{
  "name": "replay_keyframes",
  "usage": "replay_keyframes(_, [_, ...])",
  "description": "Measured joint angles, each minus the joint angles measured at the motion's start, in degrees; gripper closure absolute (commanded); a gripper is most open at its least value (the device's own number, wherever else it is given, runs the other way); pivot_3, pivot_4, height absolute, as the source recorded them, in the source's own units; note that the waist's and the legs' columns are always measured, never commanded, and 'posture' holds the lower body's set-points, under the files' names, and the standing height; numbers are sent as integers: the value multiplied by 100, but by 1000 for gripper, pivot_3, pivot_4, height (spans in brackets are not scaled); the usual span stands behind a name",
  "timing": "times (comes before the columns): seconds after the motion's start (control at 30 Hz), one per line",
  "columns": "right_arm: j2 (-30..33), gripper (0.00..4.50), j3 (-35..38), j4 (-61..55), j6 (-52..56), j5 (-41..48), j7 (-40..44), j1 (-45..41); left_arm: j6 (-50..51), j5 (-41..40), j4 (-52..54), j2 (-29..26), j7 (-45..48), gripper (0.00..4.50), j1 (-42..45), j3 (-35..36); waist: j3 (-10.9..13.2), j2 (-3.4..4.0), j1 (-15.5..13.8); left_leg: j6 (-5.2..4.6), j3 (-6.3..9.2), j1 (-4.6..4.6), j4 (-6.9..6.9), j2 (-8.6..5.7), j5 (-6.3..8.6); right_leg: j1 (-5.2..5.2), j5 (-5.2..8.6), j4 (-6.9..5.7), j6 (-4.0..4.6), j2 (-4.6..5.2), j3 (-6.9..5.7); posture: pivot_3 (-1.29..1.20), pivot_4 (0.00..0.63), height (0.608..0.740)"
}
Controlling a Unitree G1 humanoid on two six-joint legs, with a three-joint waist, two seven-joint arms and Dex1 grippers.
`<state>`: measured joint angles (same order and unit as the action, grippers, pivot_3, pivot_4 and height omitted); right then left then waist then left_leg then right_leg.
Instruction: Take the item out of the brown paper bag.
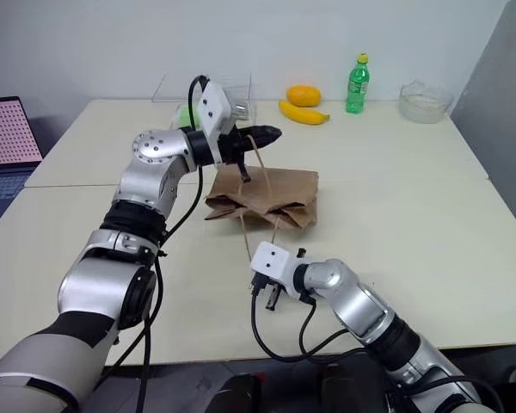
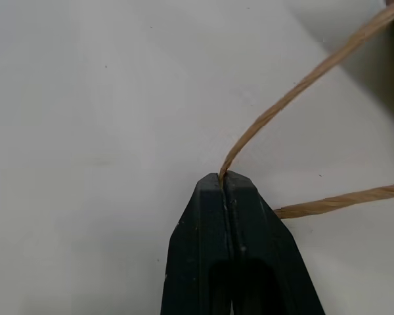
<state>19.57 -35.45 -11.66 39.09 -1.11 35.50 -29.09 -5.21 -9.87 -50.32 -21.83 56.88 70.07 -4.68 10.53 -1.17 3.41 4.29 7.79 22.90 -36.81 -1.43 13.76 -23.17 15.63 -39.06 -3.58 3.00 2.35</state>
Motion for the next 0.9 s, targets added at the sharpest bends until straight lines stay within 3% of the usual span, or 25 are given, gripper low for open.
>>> replay_keyframes(0.67, [435, 4471, 62, -550, 30, -226, 326, 324, -417, 216, -1147, 1, -358, 4500, 1133, 413, 2, -3, 1, 1, -1, 1, 1, -2, 0, 0, 1, 2, -2, 2, -1, 0, 150, 740])
replay_keyframes(0.8, [451, 4471, 85, -590, 56, -231, 335, 333, -176, 98, -1092, 16, 272, 4500, 1125, 490, 2, -3, 5, 1, -2, 1, 1, -2, 0, 0, 1, 2, -2, 2, 0, 0, 150, 740])
replay_keyframes(0.9, [428, 4471, 198, -689, 88, -195, 333, 460, 544, -181, -653, -74, 1203, 4500, 987, 512, 2, -3, 22, 1, -3, 2, 3, -2, 0, 0, 1, 2, -2, 2, 0, 0, 150, 740])
